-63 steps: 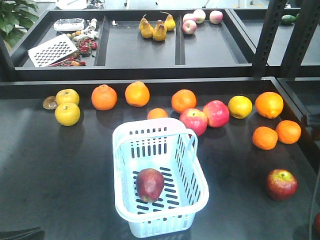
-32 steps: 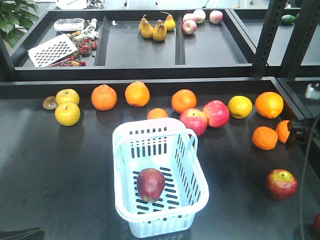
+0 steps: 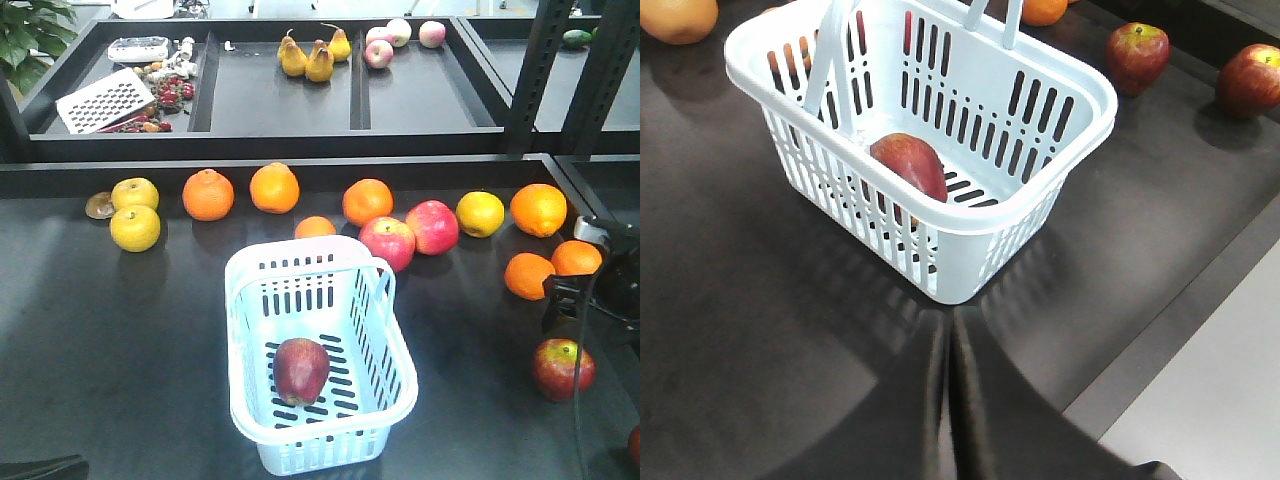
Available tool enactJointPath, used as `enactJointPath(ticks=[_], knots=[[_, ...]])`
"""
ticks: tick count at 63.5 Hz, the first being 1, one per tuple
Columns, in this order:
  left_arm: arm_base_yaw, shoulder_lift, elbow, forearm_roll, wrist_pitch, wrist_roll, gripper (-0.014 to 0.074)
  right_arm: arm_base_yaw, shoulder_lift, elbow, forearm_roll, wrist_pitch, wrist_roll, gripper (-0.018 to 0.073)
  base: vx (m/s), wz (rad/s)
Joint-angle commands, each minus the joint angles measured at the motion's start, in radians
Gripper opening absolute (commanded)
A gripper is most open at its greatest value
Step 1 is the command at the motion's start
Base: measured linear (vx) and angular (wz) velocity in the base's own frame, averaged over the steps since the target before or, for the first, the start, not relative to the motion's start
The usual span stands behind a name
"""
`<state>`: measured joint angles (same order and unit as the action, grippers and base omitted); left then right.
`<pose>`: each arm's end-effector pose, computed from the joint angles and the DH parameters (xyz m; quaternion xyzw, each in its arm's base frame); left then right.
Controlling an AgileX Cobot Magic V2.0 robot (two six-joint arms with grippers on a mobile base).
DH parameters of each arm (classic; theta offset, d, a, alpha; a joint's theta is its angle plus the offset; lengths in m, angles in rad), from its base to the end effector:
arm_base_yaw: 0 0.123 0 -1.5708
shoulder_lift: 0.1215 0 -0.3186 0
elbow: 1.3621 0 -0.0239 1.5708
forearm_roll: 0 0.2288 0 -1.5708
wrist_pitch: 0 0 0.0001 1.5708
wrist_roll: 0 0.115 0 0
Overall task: Pick three apples into basket with both arms
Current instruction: 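Move the right gripper back toward the next red apple, then close the right gripper on the second red apple and lift it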
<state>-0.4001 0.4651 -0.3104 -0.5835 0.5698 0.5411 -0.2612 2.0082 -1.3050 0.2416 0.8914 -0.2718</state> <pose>0.0397 -0.0540 0.2495 0.2573 0.8287 -0.2166 0.4473 0.3709 -0.0770 0.1678 0.0674 0.9926 0.0844 0.0557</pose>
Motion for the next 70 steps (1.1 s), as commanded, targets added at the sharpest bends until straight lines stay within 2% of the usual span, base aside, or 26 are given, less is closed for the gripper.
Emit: enactJointPath(ticks=[1,34,55,62,70], knots=[[-0.004,0.005,-0.026,-0.032,-0.06,-0.007,-0.0006,-0.006,-0.037,-0.027,0.016,-0.018,-0.015,0.0585,0.0,0.0],[-0.004,0.005,-0.026,-0.032,-0.06,-0.007,-0.0006,-0.003,0.061,-0.027,0.02,-0.035,-0.016,0.0585,0.0,0.0],[-0.004,0.005,-0.026,-0.031,-0.06,-0.007,-0.0006,0.07,0.112,-0.027,0.021,-0.064,-0.016,0.0579,0.0,0.0],[-0.004,0.005,-0.026,-0.031,-0.06,-0.007,-0.0006,0.093,0.107,-0.027,0.021,-0.064,-0.014,0.0538,0.0,0.0],[-0.004,0.005,-0.026,-0.031,-0.06,-0.007,-0.0006,0.103,0.085,-0.027,0.022,-0.051,-0.013,0.04,0.0,0.0]])
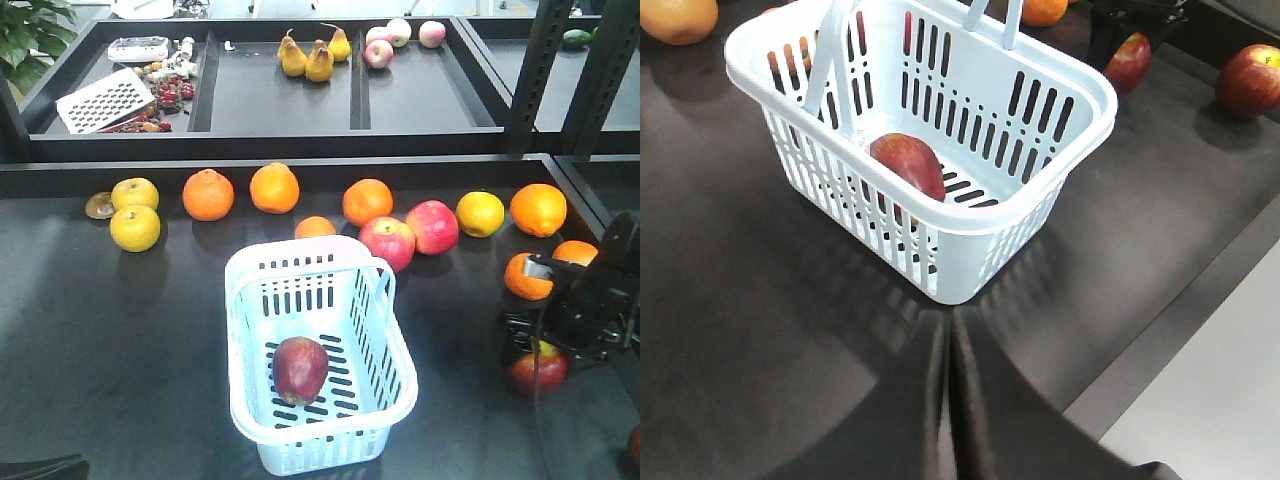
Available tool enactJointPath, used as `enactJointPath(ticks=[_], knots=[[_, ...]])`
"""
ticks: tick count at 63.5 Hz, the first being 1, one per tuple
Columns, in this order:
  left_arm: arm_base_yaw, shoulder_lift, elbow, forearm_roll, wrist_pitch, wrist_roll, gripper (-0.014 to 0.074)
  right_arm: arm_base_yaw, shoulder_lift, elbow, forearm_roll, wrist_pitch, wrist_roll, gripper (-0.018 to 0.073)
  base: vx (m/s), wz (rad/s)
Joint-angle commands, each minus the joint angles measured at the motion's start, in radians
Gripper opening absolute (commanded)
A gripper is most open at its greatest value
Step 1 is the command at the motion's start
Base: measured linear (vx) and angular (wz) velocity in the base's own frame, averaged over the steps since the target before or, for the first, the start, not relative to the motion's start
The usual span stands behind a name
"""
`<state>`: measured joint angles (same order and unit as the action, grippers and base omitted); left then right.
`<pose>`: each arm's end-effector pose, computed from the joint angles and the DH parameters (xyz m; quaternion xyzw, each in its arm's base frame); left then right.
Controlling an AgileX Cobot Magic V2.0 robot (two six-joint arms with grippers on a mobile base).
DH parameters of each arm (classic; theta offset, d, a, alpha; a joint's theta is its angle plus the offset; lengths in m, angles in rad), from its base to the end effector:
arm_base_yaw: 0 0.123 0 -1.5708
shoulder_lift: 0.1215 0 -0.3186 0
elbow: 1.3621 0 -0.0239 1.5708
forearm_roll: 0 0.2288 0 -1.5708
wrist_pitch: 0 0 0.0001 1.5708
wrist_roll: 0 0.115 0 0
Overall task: Pick three apples into basket with both arms
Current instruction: 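Close the right gripper on the second red apple and lift it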
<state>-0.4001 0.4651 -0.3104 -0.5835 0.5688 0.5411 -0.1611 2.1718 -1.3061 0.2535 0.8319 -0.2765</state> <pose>0.0398 -0.0539 0.2496 0.2571 0.8286 -0.2165 0.4478 0.3860 -0.0411 0.1054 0.0296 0.9951 0.0938 0.0007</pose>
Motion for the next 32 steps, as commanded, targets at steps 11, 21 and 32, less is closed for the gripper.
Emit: enactJointPath(ticks=[11,21,32], knots=[[-0.004,0.005,-0.026,-0.031,-0.059,-0.007,-0.0006,0.002,-0.167,-0.026,0.01,0.021,-0.016,0.0132,0.0,0.0],[-0.004,0.005,-0.026,-0.031,-0.059,-0.007,-0.0006,0.002,-0.295,-0.026,0.011,0.031,-0.028,-0.0013,0.0,0.0],[-0.004,0.005,-0.026,-0.031,-0.059,-0.007,-0.0006,0.002,-0.448,-0.026,0.018,0.085,-0.047,-0.0008,0.0,0.0]])
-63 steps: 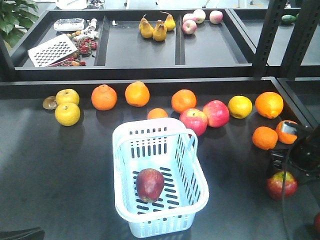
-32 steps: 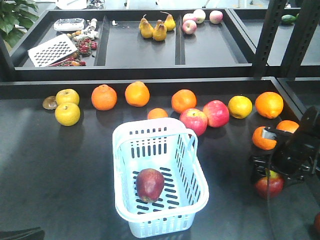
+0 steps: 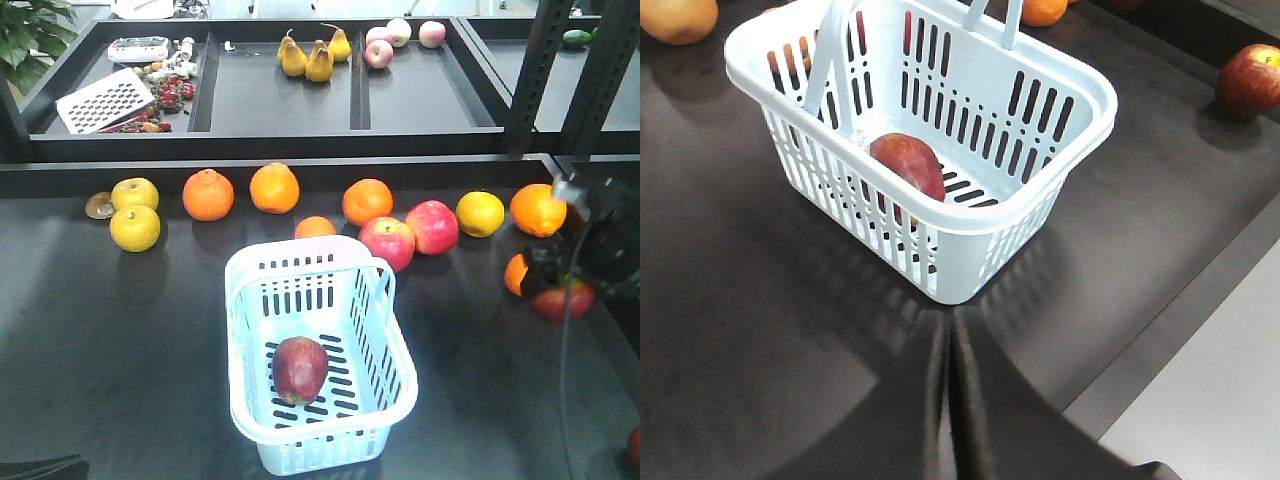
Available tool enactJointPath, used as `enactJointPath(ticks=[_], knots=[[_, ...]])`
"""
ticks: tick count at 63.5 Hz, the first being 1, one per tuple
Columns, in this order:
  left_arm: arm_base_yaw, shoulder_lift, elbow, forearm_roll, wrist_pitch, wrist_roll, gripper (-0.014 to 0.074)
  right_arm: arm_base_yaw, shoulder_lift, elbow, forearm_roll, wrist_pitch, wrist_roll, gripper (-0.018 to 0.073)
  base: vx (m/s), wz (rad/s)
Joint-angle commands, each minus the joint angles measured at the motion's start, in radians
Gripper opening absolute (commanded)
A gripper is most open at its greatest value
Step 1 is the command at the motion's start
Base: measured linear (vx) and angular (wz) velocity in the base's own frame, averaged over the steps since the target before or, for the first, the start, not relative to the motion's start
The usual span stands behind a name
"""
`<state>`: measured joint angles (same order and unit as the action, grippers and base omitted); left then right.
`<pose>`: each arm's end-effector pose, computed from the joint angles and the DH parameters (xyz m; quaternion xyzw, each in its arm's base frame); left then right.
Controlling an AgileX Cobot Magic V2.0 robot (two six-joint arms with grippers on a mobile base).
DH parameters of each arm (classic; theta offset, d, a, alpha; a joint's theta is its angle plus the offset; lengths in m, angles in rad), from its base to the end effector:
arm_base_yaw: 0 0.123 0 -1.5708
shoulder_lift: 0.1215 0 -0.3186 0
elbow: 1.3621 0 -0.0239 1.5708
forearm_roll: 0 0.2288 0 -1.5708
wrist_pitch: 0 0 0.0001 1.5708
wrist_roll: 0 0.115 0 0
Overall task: Pick three apples into basket with both arms
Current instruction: 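Close the right gripper on the second red apple and lift it, then carry the apple over the basket with the right gripper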
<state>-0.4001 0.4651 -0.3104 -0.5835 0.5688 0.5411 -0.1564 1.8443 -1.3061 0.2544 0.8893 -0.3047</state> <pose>0.0398 -0.0539 0.2496 0.2571 0.8286 -0.2165 0.4478 0.3654 -0.0348 0.2295 -0.0051 0.9877 0.0782 0.1355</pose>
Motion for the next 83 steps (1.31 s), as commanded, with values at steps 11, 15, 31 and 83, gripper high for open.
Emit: enactJointPath(ticks=[11,15,31,83], knots=[[-0.004,0.005,-0.026,-0.031,-0.059,-0.007,-0.0006,-0.002,-0.268,-0.026,0.087,0.1,-0.065,-0.0008,0.0,0.0],[-0.004,0.005,-0.026,-0.031,-0.059,-0.007,-0.0006,-0.002,-0.309,-0.026,0.141,0.124,-0.09,-0.0008,0.0,0.0],[-0.004,0.005,-0.026,-0.031,-0.059,-0.007,-0.0006,0.007,-0.445,-0.023,0.384,0.298,-0.223,-0.0005,0.0,0.0],[-0.004,0.005,-0.026,-0.031,-0.059,-0.007,-0.0006,0.634,-0.188,-0.023,0.276,0.004,-0.069,0.0078,0.0,0.0]])
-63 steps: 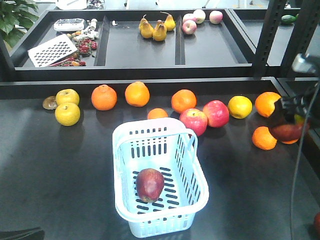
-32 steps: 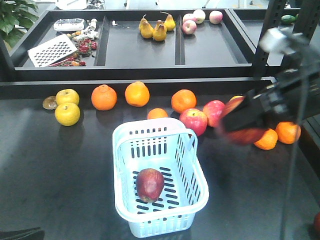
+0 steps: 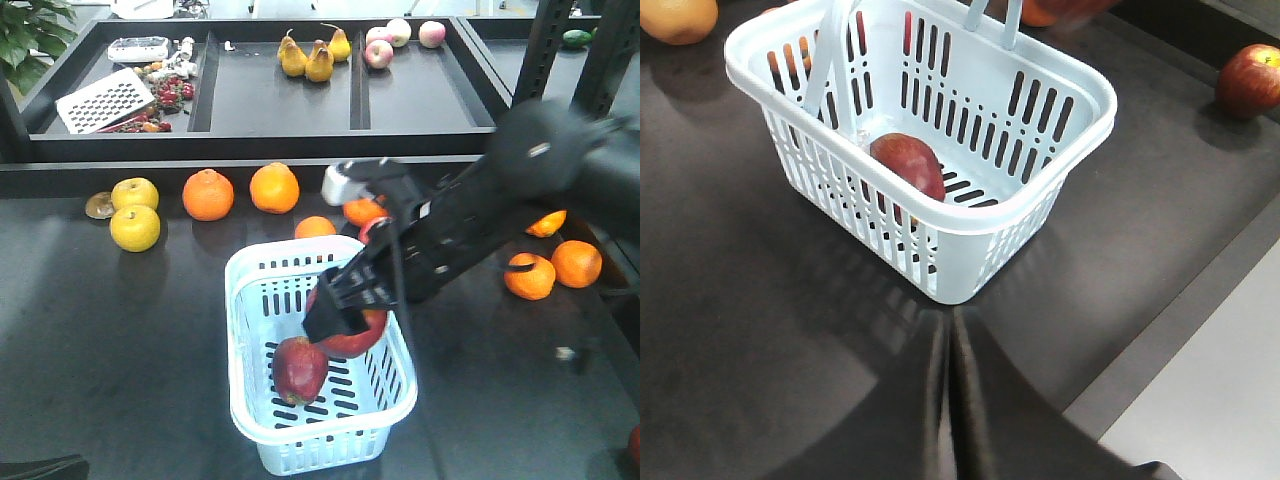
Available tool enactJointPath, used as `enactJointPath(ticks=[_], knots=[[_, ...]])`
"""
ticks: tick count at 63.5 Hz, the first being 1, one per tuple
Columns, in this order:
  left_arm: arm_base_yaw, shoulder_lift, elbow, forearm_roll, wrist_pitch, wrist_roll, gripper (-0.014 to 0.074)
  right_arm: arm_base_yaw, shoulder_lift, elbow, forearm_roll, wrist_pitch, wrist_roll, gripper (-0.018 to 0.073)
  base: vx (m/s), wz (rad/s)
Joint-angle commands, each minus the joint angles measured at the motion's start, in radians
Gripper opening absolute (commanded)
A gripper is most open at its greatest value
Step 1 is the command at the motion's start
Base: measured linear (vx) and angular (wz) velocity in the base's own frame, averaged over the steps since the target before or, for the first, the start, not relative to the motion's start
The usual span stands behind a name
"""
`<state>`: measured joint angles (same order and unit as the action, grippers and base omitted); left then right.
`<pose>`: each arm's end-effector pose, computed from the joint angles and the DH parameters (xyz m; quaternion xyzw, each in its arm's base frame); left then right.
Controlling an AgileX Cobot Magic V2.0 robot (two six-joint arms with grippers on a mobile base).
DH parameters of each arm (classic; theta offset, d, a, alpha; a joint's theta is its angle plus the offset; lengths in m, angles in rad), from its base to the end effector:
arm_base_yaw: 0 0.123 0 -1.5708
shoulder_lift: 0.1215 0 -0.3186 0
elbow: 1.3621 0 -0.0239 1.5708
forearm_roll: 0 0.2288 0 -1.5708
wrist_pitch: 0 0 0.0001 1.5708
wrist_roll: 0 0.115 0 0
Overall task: Pick three apples into basket with both arms
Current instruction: 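Carry the apple over the basket with the right gripper, then release the apple into the basket and withdraw the right gripper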
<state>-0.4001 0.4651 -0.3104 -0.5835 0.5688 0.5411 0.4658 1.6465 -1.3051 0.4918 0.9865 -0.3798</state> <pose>0.0398 -0.0539 0.2496 0.2571 0.8286 -0.2165 0.4478 0.2744 0.1887 0.3032 -0.3022 0.9132 0.2290 0.1497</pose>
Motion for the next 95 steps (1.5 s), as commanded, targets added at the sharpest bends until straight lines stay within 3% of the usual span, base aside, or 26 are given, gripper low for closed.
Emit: enactJointPath(ticks=[1,10,25,32,37,46,55,64,73,76,95], knots=[[-0.004,0.005,-0.026,-0.031,-0.059,-0.007,-0.0006,0.014,0.018,-0.024,0.045,-0.1,0.006,0.0089,0.0,0.0],[-0.004,0.005,-0.026,-0.031,-0.058,-0.007,-0.0006,0.014,0.082,-0.024,0.119,-0.131,-0.028,0.028,0.0,0.0],[-0.004,0.005,-0.026,-0.031,-0.058,-0.007,-0.0006,0.014,0.112,-0.024,0.141,-0.16,-0.039,0.0654,0.0,0.0],[-0.004,0.005,-0.026,-0.031,-0.058,-0.007,-0.0006,0.014,0.112,-0.024,0.14,-0.16,-0.036,0.0724,0.0,0.0],[-0.004,0.005,-0.026,-0.031,-0.058,-0.007,-0.0006,0.014,0.112,-0.024,0.139,-0.16,-0.035,0.0725,0.0,0.0],[-0.004,0.005,-0.026,-0.031,-0.058,-0.007,-0.0006,0.014,0.112,-0.024,0.139,-0.151,-0.034,0.0688,0.0,0.0],[-0.004,0.005,-0.026,-0.031,-0.058,-0.007,-0.0006,0.014,0.108,-0.025,0.135,-0.074,-0.034,0.058,0.0,0.0],[-0.004,0.005,-0.026,-0.031,-0.058,-0.007,-0.0006,0.013,0.073,-0.025,0.106,0.024,-0.027,0.0377,0.0,0.0],[-0.004,0.005,-0.026,-0.031,-0.058,-0.007,-0.0006,0.013,-0.005,-0.025,0.036,0.06,-0.018,0.0095,0.0,0.0],[-0.004,0.005,-0.026,-0.031,-0.056,-0.007,-0.0006,0.013,-0.04,-0.025,-0.011,0.068,-0.002,-0.0016,0.0,0.0],[-0.004,0.005,-0.026,-0.031,-0.054,-0.007,-0.0006,0.011,-0.212,-0.024,-0.512,0.181,0.316,-0.0008,0.0,0.0]])
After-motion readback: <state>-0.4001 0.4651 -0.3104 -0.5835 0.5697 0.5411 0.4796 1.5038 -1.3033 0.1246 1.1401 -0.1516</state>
